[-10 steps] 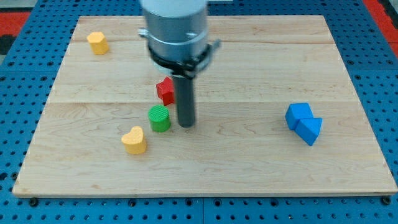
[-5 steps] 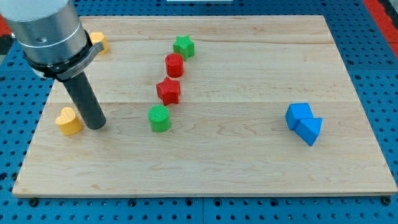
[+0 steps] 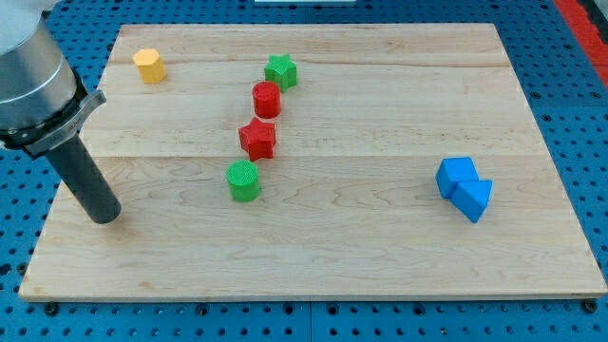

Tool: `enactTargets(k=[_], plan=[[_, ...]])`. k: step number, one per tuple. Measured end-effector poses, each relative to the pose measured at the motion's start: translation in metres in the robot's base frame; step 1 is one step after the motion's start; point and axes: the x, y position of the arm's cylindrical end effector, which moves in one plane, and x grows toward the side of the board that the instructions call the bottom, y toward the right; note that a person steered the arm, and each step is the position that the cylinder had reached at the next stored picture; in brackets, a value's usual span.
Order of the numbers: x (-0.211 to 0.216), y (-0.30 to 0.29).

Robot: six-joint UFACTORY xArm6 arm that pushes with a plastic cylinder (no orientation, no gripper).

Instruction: Slide the heart to the bottom of hexagon

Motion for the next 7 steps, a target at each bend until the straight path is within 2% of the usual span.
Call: enactTargets(k=[1,2,4,7], plan=[[-0.012,-0.048],[-0.046,-0.031],[-0.056,-0.007],[-0.145,-0.007]])
